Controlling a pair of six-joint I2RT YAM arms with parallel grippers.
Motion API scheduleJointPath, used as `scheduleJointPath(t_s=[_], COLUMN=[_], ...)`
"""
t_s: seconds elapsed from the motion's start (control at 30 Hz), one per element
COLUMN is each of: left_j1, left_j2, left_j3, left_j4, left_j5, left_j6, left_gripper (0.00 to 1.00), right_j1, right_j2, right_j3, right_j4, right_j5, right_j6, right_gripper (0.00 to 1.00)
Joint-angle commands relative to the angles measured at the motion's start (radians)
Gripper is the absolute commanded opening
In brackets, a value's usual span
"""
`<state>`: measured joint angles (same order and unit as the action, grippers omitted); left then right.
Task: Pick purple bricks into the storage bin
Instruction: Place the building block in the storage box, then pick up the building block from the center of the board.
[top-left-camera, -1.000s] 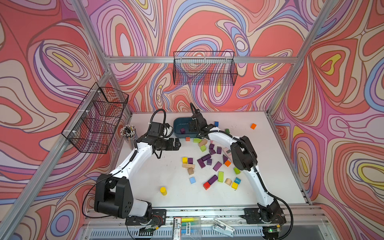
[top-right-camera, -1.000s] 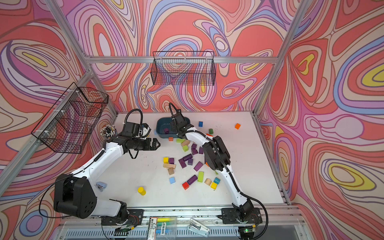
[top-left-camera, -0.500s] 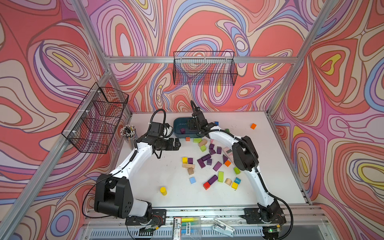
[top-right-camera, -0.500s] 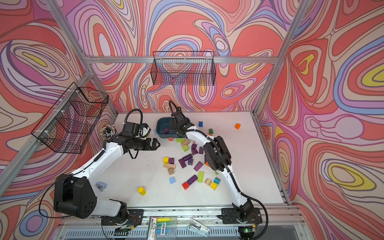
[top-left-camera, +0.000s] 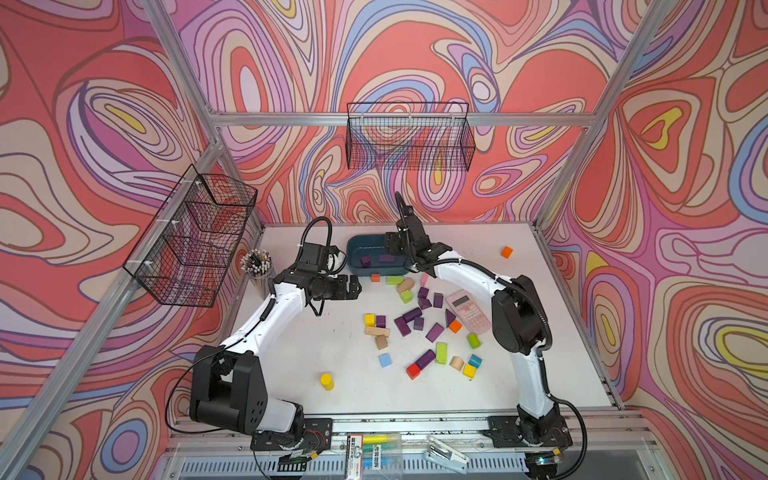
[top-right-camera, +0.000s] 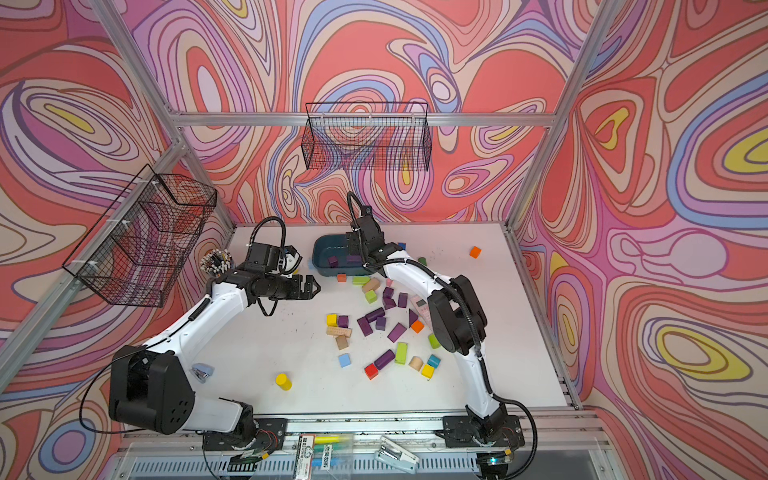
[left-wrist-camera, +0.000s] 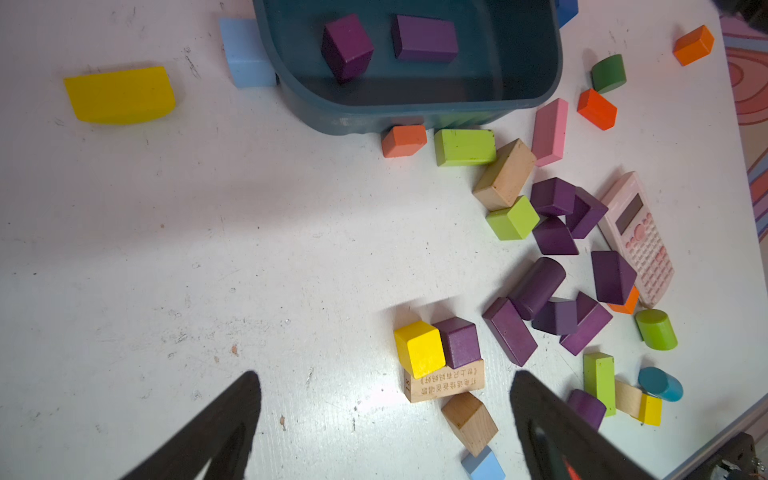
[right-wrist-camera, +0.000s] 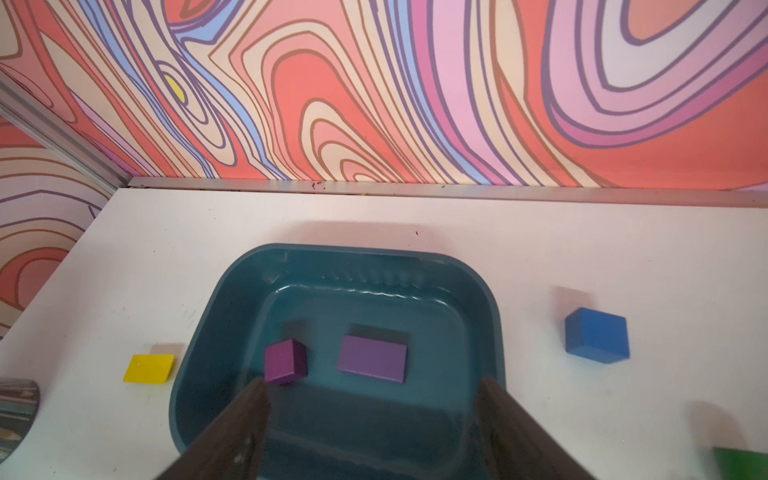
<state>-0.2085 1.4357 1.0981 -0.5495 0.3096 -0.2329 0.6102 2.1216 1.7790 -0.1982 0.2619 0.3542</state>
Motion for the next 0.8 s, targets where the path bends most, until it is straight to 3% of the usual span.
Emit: scheduleJointPath(t_s=[0.0,0.47,0.77], left_j1=[0.007,0.006,0.006], left_j2=[0.009,0.01,-0.014], left_j3=[0.026,0.028,0.003], left_j4=[-0.028,-0.023,0.014], left_j5=[0.006,0.019,0.044], left_j6=[-0.014,-0.046,-0.046], left_gripper=[0.96,0.94,1.0], right_j1=[0.003,0.004,0.003], right_j2=[-0.081,-0.263,-0.299], right_j3=[-0.061,-0.265,-0.358], right_j4=[-0.03,-0.224,-0.321], right_j5=[0.037,0.076,0.056], right_j6=[0.02,0.167,0.331], right_gripper=[0.8,0.76,0.73])
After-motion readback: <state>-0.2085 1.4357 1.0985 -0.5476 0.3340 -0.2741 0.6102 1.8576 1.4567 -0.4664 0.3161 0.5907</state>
